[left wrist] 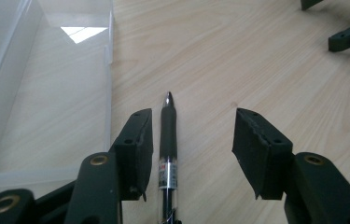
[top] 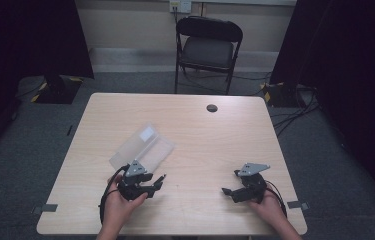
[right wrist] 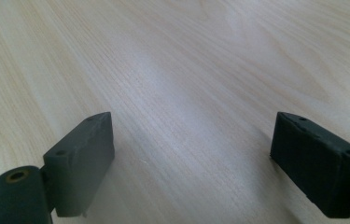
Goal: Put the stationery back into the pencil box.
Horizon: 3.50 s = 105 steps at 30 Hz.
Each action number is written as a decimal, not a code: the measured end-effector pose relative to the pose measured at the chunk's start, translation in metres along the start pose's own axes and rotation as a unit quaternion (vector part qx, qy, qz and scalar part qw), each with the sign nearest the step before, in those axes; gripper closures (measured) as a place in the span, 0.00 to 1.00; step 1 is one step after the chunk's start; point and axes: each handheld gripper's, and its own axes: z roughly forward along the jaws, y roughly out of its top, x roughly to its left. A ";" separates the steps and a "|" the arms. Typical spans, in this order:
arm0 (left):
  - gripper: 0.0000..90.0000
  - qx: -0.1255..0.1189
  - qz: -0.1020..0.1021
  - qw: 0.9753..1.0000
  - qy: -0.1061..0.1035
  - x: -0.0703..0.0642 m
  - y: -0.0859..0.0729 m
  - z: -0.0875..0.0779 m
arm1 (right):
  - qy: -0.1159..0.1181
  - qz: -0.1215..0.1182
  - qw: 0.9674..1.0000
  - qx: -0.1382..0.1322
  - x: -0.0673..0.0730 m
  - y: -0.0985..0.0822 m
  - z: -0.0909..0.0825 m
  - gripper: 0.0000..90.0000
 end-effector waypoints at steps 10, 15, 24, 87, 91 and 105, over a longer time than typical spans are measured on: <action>0.50 0.008 0.004 1.000 0.006 -0.002 -0.011 0.007 | 0.000 0.000 1.000 0.000 0.000 0.000 0.000 0.14; 0.52 0.019 0.013 1.000 0.009 -0.003 -0.014 0.008 | 0.000 0.002 1.000 0.001 0.000 0.000 0.000 0.14; 0.67 0.031 0.033 0.999 0.015 -0.002 -0.018 0.008 | 0.000 0.002 1.000 0.001 0.000 0.000 0.000 0.14; 0.89 0.020 0.020 1.000 0.005 -0.016 0.003 0.037 | 0.001 -0.001 1.000 0.000 0.000 0.000 0.000 0.14; 0.89 0.014 0.021 1.000 0.002 -0.015 0.009 0.034 | 0.001 -0.001 1.000 0.000 0.000 0.000 0.000 0.14; 0.89 0.009 0.017 1.000 0.007 -0.007 0.030 0.021 | 0.001 -0.001 1.000 0.000 0.000 0.000 0.000 0.14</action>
